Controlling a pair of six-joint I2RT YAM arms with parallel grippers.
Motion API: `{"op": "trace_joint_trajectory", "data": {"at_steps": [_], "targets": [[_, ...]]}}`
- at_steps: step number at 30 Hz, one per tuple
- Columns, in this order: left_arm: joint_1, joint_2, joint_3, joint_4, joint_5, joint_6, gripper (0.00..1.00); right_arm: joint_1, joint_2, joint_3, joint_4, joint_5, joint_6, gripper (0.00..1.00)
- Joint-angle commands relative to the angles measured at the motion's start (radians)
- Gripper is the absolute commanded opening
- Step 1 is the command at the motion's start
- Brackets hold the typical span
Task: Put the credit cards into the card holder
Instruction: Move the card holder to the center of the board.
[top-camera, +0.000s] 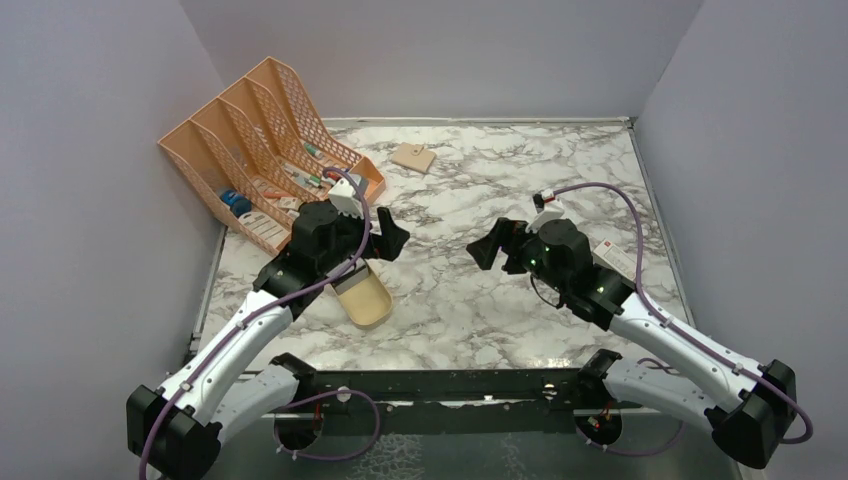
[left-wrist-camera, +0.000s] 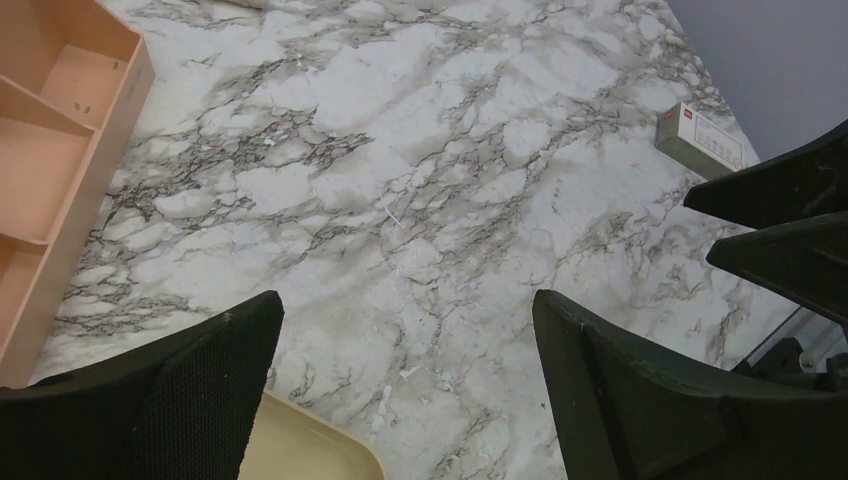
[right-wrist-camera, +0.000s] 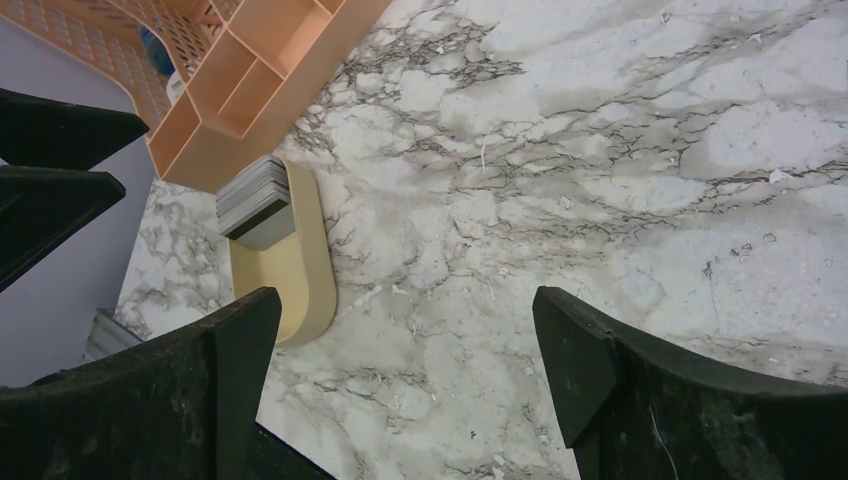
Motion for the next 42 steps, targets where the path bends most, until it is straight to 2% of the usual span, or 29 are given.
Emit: {"op": "trace_joint_trajectory", "data": {"at_steps": [1, 5, 14, 17, 24, 29, 36, 42], "targets": [[0.007, -0.003, 0.024, 0.085, 0.022, 0.028, 0.99, 0.008, -0.016, 0.018, 0.008, 0.042, -0.008, 1.00], [0.007, 0.093, 0.092, 0.110, 0.019, 0.029, 0.96, 0.007, -0.008, 0.030, 0.003, 0.052, -0.024, 1.00], [0.006, 0.482, 0.415, 0.071, -0.167, 0.121, 0.82, 0.007, -0.024, 0.053, 0.036, -0.025, -0.039, 1.00], [0.006, 0.639, 0.555, 0.056, -0.235, 0.147, 0.82, 0.008, -0.045, 0.054, 0.048, -0.048, -0.055, 1.00], [0.006, 1.003, 0.903, 0.020, -0.249, 0.191, 0.82, 0.008, -0.092, 0.055, 0.042, -0.025, -0.080, 0.99], [0.007, 1.228, 1.117, -0.007, -0.358, 0.257, 0.86, 0.007, -0.124, 0.054, 0.031, -0.005, -0.086, 1.00], [0.011, 1.426, 1.301, 0.003, -0.431, 0.369, 0.86, 0.008, -0.159, 0.033, 0.066, -0.045, -0.083, 1.00], [0.035, 1.521, 1.388, 0.001, -0.408, 0.360, 0.86, 0.008, -0.156, 0.043, 0.039, -0.013, -0.084, 1.00]]}}
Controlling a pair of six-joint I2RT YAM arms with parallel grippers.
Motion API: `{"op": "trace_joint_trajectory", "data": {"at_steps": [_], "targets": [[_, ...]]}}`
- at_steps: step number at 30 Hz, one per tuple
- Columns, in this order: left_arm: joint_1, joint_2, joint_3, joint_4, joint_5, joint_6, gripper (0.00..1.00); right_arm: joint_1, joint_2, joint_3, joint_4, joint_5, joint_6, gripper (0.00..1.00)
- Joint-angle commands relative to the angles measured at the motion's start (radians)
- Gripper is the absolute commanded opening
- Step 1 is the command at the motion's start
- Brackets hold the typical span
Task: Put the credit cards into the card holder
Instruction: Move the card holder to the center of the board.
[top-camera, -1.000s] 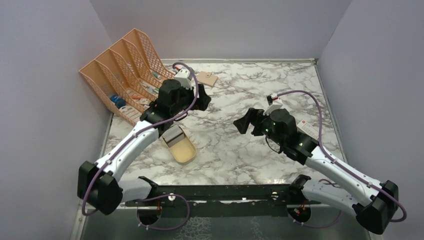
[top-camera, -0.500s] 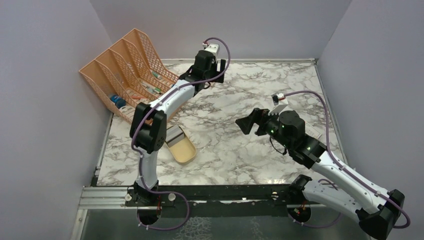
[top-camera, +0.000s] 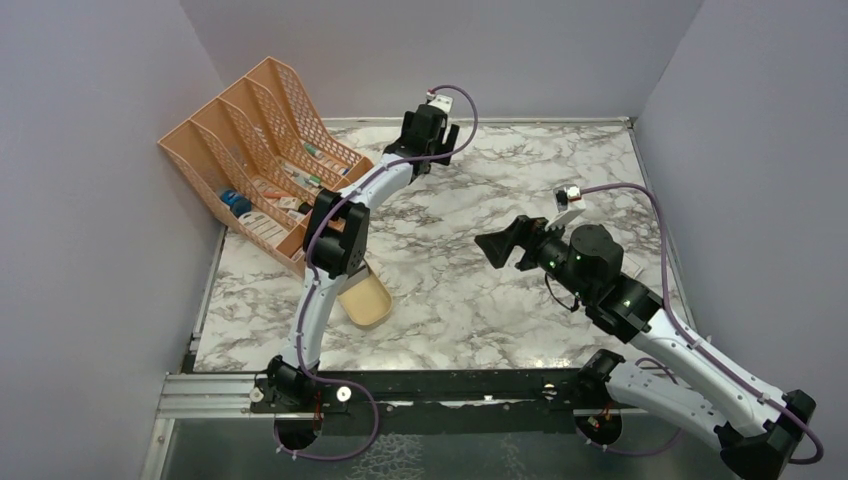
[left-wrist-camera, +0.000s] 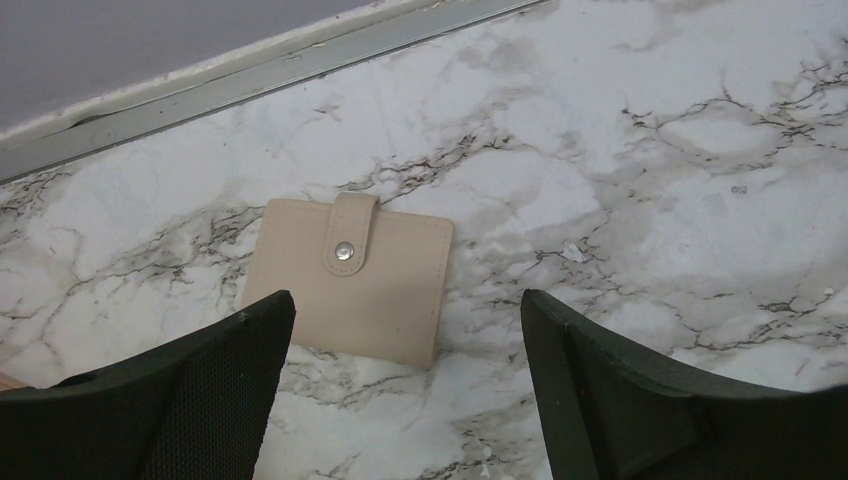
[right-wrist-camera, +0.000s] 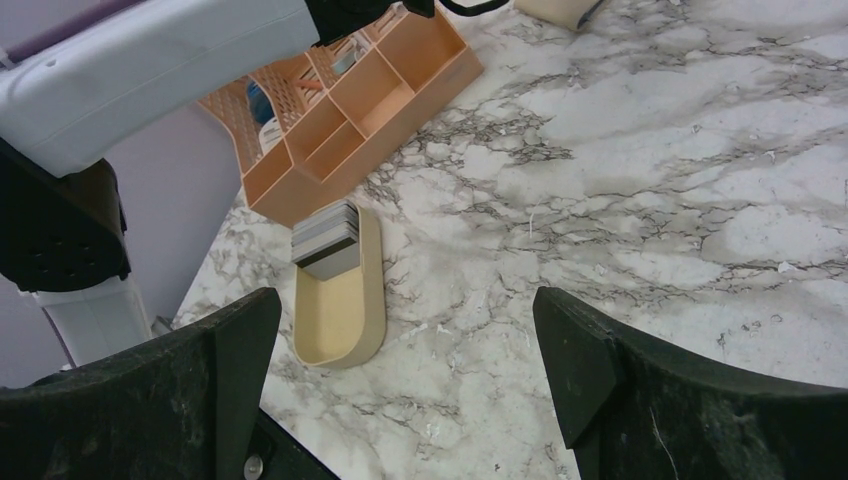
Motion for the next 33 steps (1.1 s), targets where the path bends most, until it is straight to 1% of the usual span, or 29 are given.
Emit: {"op": "trace_joint_trajectory", "data": {"at_steps": [1, 5, 8, 11, 16, 19, 23, 29, 33], "targets": [[0.024, 0.046, 0.075, -0.006, -0.006, 0.017, 0.86, 0.008, -0.003, 0.020, 0.005, 0.022, -0.012, 1.00], [0.035, 0.074, 0.078, -0.008, 0.003, 0.013, 0.86, 0.008, 0.002, 0.024, -0.015, 0.040, 0.020, 1.00], [0.050, 0.100, 0.092, -0.008, 0.045, 0.003, 0.86, 0.008, 0.005, 0.017, -0.010, 0.018, 0.030, 0.99], [0.050, 0.117, 0.099, -0.005, 0.079, 0.036, 0.86, 0.008, 0.010, 0.004, -0.001, 0.015, 0.050, 1.00], [0.052, 0.138, 0.099, 0.009, 0.118, 0.035, 0.86, 0.008, 0.025, 0.019, -0.035, 0.024, 0.059, 1.00], [0.049, 0.135, 0.066, 0.010, 0.165, -0.005, 0.84, 0.008, 0.026, 0.023, -0.057, 0.056, 0.070, 1.00], [0.037, 0.112, 0.006, 0.001, 0.158, -0.075, 0.79, 0.008, 0.025, 0.007, -0.057, 0.065, 0.096, 1.00], [0.013, 0.049, -0.092, -0.020, 0.198, -0.178, 0.74, 0.008, 0.028, 0.007, -0.069, 0.055, 0.116, 0.99], [-0.008, 0.001, -0.184, -0.030, 0.230, -0.258, 0.70, 0.008, 0.016, 0.009, -0.098, 0.064, 0.127, 0.99]]}}
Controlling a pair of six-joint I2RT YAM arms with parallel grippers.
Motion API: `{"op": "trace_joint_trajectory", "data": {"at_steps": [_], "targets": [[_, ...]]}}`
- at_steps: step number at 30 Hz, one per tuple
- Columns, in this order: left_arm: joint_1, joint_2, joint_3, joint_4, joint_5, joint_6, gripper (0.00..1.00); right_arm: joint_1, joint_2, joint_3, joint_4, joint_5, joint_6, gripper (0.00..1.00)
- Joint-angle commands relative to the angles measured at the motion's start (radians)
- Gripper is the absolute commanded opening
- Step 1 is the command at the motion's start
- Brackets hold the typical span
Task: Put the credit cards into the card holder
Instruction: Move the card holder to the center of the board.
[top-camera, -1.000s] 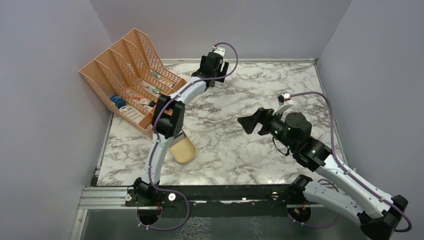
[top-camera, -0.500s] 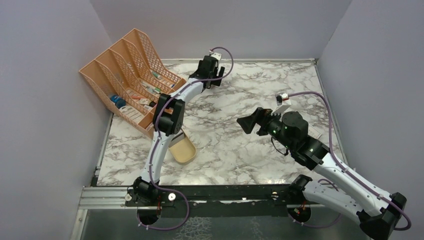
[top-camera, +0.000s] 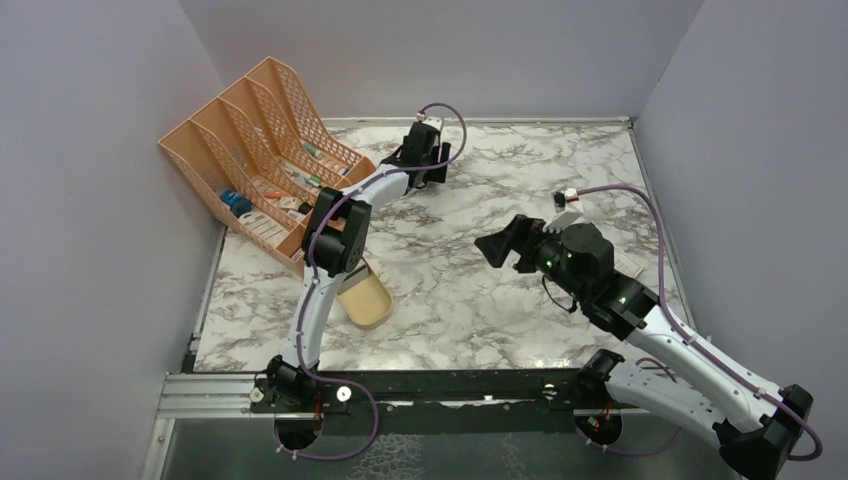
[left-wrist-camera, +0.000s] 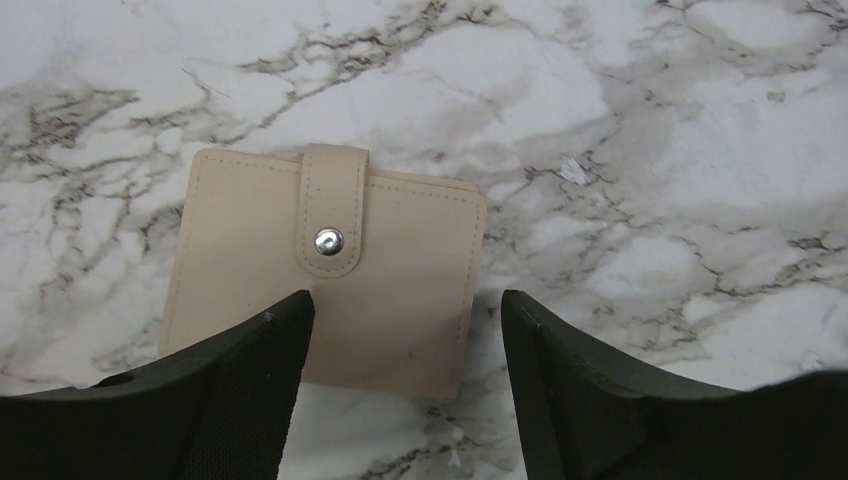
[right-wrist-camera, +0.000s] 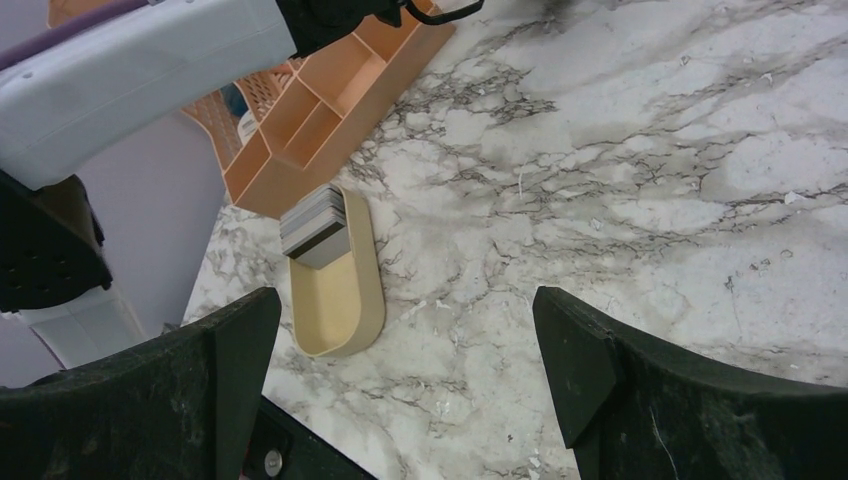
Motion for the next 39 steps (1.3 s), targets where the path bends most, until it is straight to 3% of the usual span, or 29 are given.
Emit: {"op": "trace_joint_trajectory", "data": {"at_steps": [1, 14, 19, 24, 32, 39], "targets": [[-0.042, -0.074, -0.116, -0.070, 0.098, -0.158, 0.69, 0.008, -0.019, 0.007, -0.049, 0.035, 0.027, 0.99], [-0.168, -0.302, -0.439, -0.036, 0.233, -0.495, 0.61, 0.007, -0.082, -0.034, -0.094, 0.050, 0.035, 0.99], [-0.238, -0.420, -0.522, 0.000, 0.319, -0.550, 0.60, 0.008, -0.081, -0.042, -0.109, 0.068, 0.032, 0.99], [-0.243, -0.499, -0.497, -0.049, 0.227, -0.451, 0.57, 0.008, -0.083, -0.050, -0.114, 0.064, 0.052, 0.98], [-0.201, -0.421, -0.362, -0.209, 0.207, -0.244, 0.53, 0.008, -0.101, -0.068, -0.113, 0.008, 0.055, 0.97], [-0.186, -0.367, -0.345, -0.225, 0.222, -0.126, 0.54, 0.008, -0.149, -0.081, -0.115, 0.008, 0.041, 0.96]]}}
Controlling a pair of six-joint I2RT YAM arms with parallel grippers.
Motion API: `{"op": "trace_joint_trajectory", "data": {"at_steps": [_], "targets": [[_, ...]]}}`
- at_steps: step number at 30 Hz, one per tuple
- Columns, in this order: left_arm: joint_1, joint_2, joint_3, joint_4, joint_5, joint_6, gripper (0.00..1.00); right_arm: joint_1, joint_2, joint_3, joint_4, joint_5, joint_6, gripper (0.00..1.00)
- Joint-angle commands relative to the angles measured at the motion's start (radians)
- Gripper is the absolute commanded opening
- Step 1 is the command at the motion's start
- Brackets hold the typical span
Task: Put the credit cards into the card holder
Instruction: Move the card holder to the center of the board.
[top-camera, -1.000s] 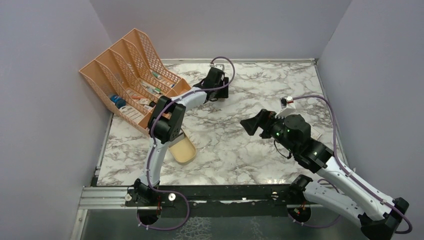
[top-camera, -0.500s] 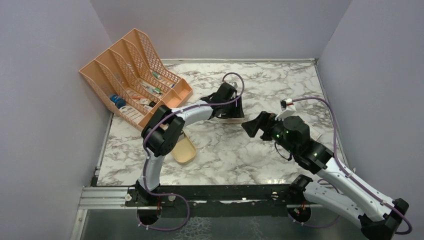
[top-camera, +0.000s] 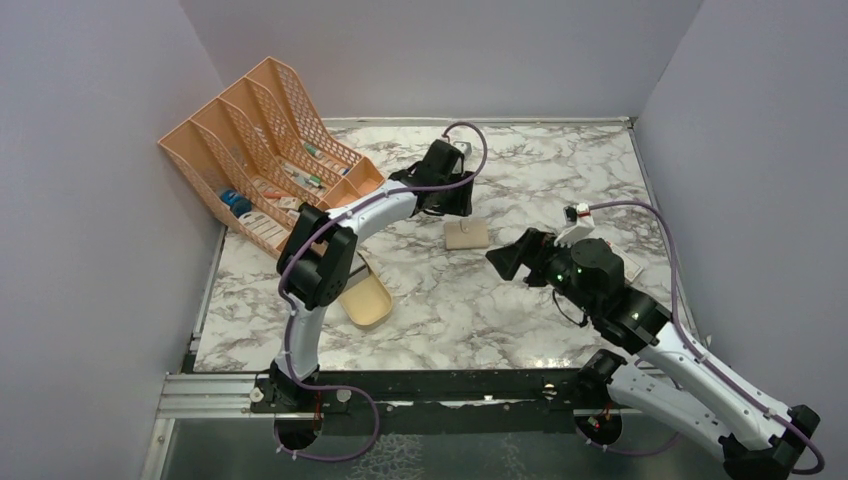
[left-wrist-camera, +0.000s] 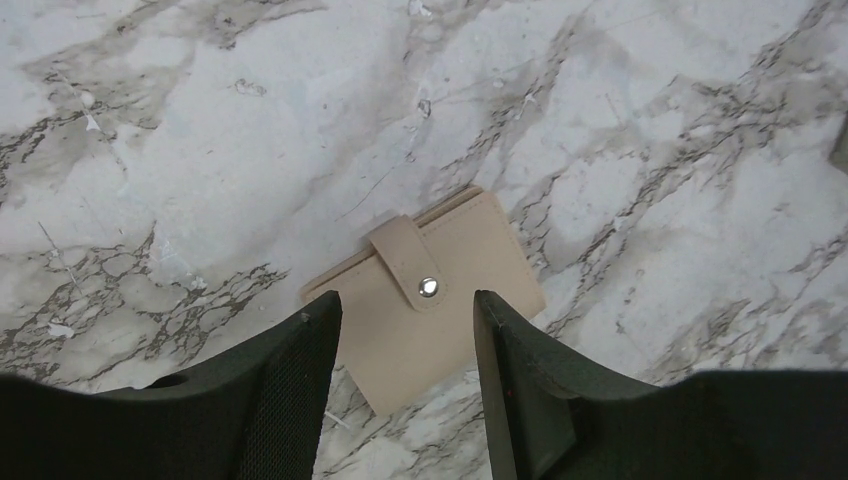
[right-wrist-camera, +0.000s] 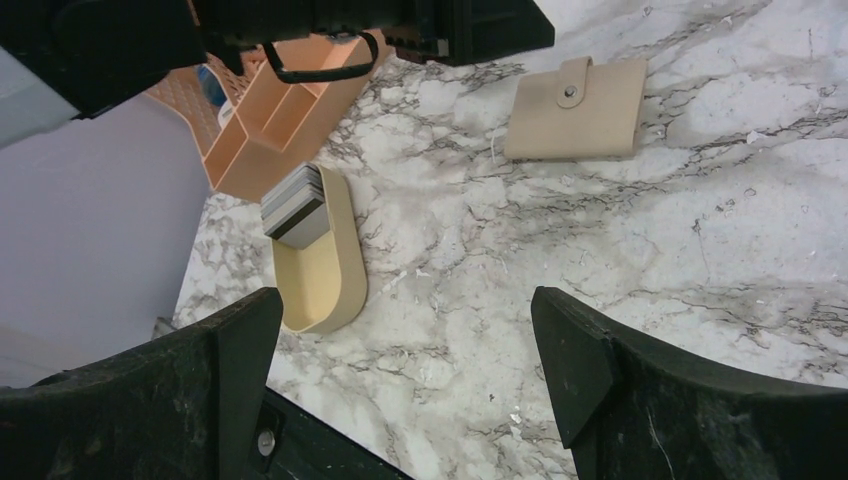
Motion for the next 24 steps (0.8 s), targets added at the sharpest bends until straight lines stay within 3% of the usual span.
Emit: {"op": "trace_joint_trajectory", "data": {"at_steps": [1, 5, 17, 20, 24], "targets": [[0.001, 0.054, 0.020, -0.050, -0.006, 0.125, 0.54, 0.008, -0.039, -0.019, -0.003, -0.017, -0.005, 0.96], [0.003, 0.082, 0.014, -0.071, -0.032, 0.166, 0.54, 0.007, -0.044, -0.025, 0.013, -0.038, 0.000, 0.95], [0.004, 0.176, 0.048, -0.042, 0.059, 0.294, 0.58, 0.008, -0.012, -0.011, -0.001, -0.051, 0.010, 0.94], [0.004, 0.167, 0.037, -0.038, 0.112, 0.281, 0.48, 0.008, -0.011, -0.017, -0.006, -0.049, 0.015, 0.94], [0.004, 0.108, -0.019, -0.038, 0.107, 0.207, 0.20, 0.008, -0.006, -0.035, -0.002, -0.043, 0.042, 0.93]]}}
